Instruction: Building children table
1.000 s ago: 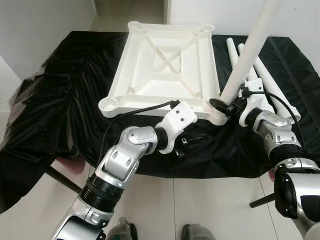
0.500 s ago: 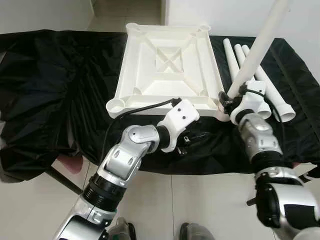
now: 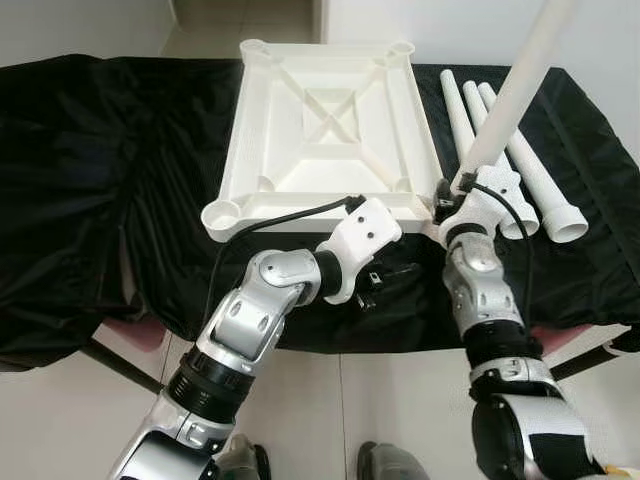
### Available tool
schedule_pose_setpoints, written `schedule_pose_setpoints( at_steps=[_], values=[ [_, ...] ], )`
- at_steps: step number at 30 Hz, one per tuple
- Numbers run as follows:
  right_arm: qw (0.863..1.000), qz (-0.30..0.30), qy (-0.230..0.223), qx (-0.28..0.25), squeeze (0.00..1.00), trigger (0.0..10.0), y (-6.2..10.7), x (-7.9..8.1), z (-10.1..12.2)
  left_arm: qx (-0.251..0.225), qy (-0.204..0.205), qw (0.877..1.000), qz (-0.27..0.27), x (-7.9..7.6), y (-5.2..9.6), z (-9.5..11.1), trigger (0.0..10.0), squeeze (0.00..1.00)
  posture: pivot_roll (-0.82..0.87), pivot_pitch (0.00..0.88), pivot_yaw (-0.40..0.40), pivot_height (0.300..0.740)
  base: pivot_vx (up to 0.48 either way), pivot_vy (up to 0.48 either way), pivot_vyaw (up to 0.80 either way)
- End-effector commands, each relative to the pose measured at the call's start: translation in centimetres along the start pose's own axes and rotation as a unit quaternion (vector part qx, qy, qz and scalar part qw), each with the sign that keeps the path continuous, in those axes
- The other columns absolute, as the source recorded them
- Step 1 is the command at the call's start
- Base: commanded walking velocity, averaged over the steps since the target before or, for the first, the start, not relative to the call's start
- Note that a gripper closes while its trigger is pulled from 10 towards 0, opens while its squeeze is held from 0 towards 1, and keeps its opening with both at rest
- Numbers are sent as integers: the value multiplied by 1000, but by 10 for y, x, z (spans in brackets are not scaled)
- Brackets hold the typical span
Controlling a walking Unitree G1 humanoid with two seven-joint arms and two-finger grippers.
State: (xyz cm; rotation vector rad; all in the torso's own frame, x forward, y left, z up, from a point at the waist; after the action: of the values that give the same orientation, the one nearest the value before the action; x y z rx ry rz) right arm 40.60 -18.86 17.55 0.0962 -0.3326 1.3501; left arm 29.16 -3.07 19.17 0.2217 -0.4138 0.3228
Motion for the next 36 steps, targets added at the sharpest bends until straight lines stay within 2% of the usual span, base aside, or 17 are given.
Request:
schedule_pose_setpoints(
  at_steps=[1, 3, 4, 5, 6, 7, 8, 9, 21, 22, 25, 27, 28, 29, 31, 36],
  values=[
    [1000, -3, -8, -1, 0, 0, 1, 1, 1, 10, -3, 998, 62, 9, 2, -1, 10000, 0, -54, 89, 39, 740, 0, 0, 0],
    [1000, -7, -7, -2, 0, 0, 1, 0, 2, 10, -3, 998, 62, 9, 2, -1, 10000, 0, -54, 89, 39, 740, 0, 0, 0],
    [1000, -13, -6, -7, 0, 4000, 2, -2, 5, 10, -4, 998, 62, 9, 2, -1, 10000, 0, -52, 87, 38, 740, 0, 0, 0],
    [1000, -21, -7, -15, 0, 10000, 1, -6, 9, 10, -5, 998, 62, 9, 1, -1, 10000, 0, -52, 85, 38, 740, 0, 0, 0],
    [1000, -21, -7, -15, 0, 10000, 1, -6, 9, 10, -5, 998, 62, 9, 1, -1, 10000, 0, -52, 85, 38, 740, 0, 0, 0],
    [999, -19, -11, -28, 380, 10000, 1, -8, 14, 9, -6, 998, 62, 8, 1, -1, 10000, 0, -52, 85, 38, 740, 0, 0, 0],
    [999, -19, -11, -28, 380, 10000, 1, -8, 14, 9, -6, 998, 62, 8, 1, -1, 10000, 0, -52, 85, 38, 740, 0, 0, 0],
    [999, -10, -20, -39, 1000, 10000, 2, -8, 19, 8, -8, 998, 62, 8, 1, 0, 10000, 0, -52, 85, 38, 740, 0, 0, 0],
    [996, 6, -39, -80, 1000, 10000, 11, -10, 35, 3, -18, 997, 69, 10, 0, 2, 10000, 0, -52, 75, 39, 740, 0, 0, 0],
    [995, 20, -41, -92, 0, 10000, 17, -9, 38, -5, -26, 996, 80, 13, 0, 4, 10000, 0, -54, 69, 41, 740, 0, 0, 0],
    [993, 32, -39, -102, 0, 10000, 24, -9, 39, -13, -41, 995, 94, 17, -1, 7, 10000, 0, -54, 69, 41, 740, 0, 0, 0],
    [992, 39, -35, -116, 0, 10000, 38, -12, 38, -19, -57, 992, 111, 24, -4, 9, 10000, 0, -60, 65, 43, 740, 0, 0, 0],
    [992, 39, -35, -116, 0, 10000, 38, -12, 38, -19, -57, 992, 111, 24, -4, 9, 10000, 0, -60, 65, 43, 740, 0, 0, 0],
    [992, 34, -32, -121, 0, 10000, 46, -16, 36, -21, -62, 991, 115, 29, -6, 10, 10000, 0, -62, 66, 45, 740, 0, 0, 0],
    [992, 24, -26, -120, 0, 10000, 53, -21, 34, -24, -59, 991, 114, 31, -8, 11, 10000, 0, -63, 67, 46, 740, 0, 0, 0],
    [992, 19, -22, -119, 0, 10000, 59, -24, 31, -27, -56, 991, 115, 34, -9, 12, 10000, 0, -66, 71, 50, 740, 0, 0, 0]
  ],
)
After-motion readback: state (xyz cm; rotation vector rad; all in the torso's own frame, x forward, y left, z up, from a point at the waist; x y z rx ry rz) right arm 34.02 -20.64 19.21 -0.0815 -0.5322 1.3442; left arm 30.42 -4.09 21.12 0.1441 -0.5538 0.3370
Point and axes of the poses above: a point about 5 cm out from each wrist's last joint towards the gripper, its own y axis pointing back from the gripper into the wrist, its own z axis along the axis of the wrist's last joint, x = y × z, the point moved 4 cm from there along -y, pointing out of the wrist towards the gripper, and after that the axes turned 14 degrees about -y, right-handed, at the moved point
